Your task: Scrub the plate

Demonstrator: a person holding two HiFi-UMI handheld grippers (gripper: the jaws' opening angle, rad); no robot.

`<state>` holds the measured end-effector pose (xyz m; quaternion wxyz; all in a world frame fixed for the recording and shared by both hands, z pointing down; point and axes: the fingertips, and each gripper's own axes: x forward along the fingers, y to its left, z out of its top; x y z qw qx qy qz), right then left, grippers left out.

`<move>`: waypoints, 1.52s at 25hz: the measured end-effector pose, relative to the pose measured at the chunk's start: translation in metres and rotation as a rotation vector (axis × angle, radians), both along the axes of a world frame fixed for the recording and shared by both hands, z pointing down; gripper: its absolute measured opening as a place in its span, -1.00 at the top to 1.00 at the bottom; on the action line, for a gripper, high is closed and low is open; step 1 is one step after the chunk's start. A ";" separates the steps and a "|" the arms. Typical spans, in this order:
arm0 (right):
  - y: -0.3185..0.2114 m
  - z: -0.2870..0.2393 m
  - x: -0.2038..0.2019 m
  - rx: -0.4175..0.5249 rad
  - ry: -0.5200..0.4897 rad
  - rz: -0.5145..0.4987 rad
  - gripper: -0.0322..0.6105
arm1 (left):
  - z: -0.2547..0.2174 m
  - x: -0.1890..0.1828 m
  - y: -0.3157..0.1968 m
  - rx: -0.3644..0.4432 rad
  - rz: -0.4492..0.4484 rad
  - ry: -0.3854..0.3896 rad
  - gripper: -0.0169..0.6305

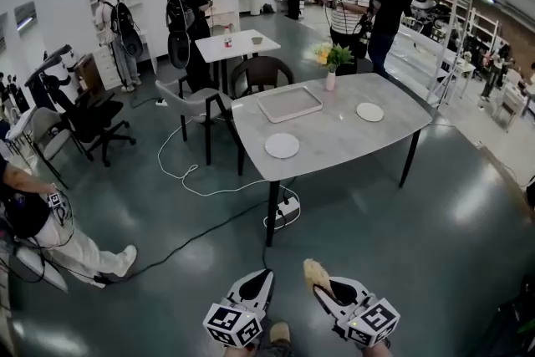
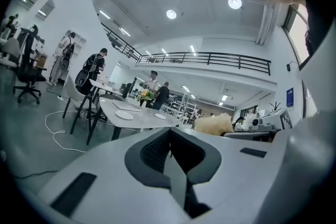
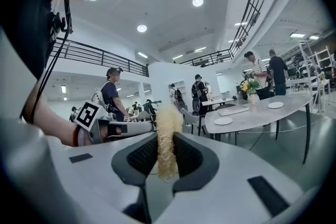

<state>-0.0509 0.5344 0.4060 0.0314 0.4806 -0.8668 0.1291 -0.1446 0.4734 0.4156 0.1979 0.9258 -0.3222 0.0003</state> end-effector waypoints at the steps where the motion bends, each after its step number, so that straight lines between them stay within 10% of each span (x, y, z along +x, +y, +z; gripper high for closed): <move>1: -0.009 0.001 0.000 -0.005 0.000 0.004 0.65 | 0.002 0.000 -0.009 -0.004 0.003 -0.002 0.91; 38: -0.262 0.024 0.051 -0.040 -0.017 -0.052 0.65 | 0.018 0.049 -0.254 -0.019 -0.030 -0.001 0.91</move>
